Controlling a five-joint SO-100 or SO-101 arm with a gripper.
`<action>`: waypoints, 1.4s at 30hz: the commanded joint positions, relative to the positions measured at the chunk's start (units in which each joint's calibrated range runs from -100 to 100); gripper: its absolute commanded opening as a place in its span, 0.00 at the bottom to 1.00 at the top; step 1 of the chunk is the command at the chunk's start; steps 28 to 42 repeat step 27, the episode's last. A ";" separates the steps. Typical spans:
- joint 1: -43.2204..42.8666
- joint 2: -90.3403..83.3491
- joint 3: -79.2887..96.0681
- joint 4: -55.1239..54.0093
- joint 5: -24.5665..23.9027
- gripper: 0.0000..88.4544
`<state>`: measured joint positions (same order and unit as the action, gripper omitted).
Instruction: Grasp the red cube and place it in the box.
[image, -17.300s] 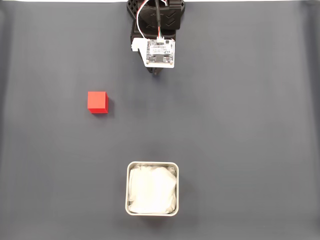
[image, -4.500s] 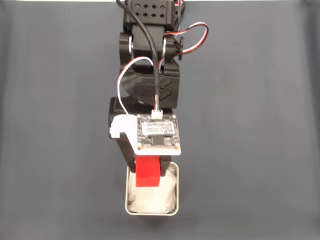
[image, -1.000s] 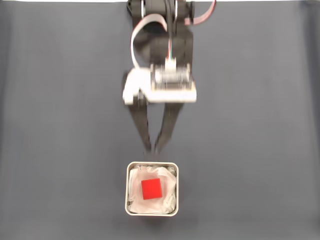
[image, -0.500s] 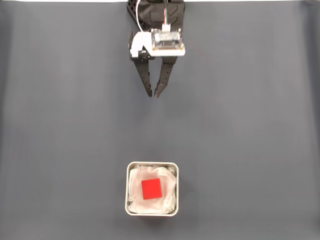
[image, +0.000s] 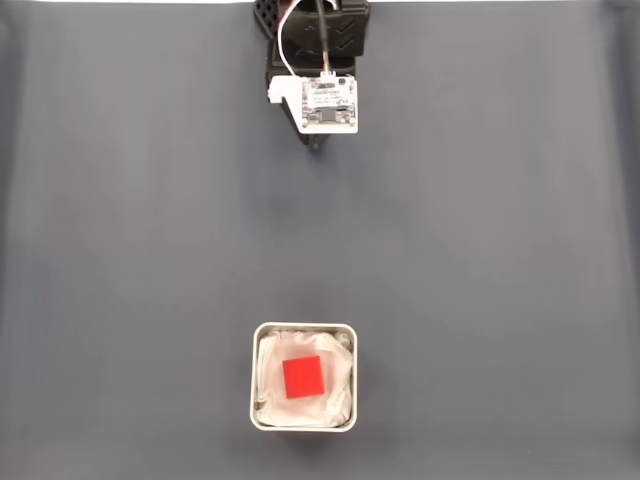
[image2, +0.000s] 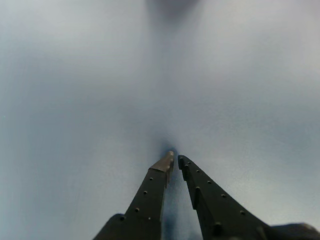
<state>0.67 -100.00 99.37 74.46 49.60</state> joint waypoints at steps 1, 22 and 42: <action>1.11 0.17 0.36 1.44 0.00 0.00; 1.04 0.09 0.45 1.44 -0.20 0.03; 1.04 0.09 0.45 1.44 -0.20 0.03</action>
